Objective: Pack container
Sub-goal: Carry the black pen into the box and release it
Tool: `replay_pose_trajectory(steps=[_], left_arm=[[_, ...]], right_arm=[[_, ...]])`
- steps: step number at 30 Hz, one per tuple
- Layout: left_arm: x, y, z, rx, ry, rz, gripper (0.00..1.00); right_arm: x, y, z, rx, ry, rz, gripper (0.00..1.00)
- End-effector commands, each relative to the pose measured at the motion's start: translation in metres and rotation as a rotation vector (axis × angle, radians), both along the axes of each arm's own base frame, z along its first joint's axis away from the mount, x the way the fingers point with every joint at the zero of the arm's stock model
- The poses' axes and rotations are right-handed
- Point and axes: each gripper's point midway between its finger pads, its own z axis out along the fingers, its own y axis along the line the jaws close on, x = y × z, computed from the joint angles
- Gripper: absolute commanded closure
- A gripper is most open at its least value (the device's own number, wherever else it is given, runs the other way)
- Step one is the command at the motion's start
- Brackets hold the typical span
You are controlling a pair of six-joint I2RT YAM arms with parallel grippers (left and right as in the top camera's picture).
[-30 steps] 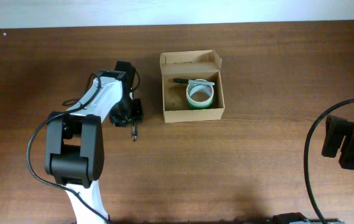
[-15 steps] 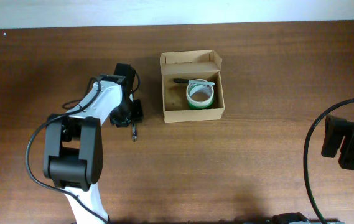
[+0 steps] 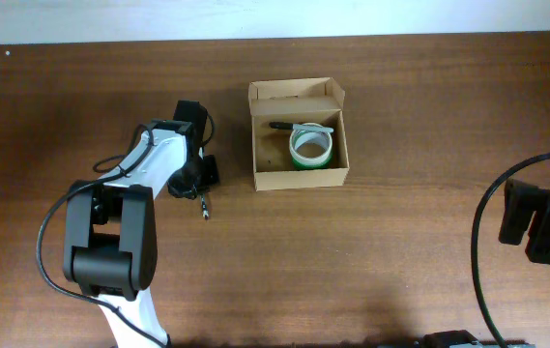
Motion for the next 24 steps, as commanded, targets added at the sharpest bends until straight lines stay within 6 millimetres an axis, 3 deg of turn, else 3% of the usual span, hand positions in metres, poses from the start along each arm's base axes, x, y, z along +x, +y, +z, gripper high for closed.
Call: replay_pose_trajectory(steps=[1,6,11,19,24], left_arm=[[-0.015,-0.001,-0.023,-0.003,0.062,-0.034,0.98],[0.001,0.007,-0.002,0.053,0.01,-0.12,0.98],[0.033,0.012,0.056,0.122,-0.109,-0.214,0.98],[0.089,-0.015,0.181,0.175,-0.385,-0.519,0.98],[0.103,-0.043,0.201,0.211,-0.48,-0.712,0.98]], right_arm=[[-0.002,0.003,0.0,0.006,0.001,0.012,0.01],[-0.002,0.003,0.0,0.006,0.001,0.012,0.01],[-0.002,0.002,0.0,0.005,0.001,0.012,0.01],[-0.002,0.002,0.0,0.005,0.001,0.012,0.01],[-0.002,0.002,0.0,0.005,0.001,0.012,0.01]])
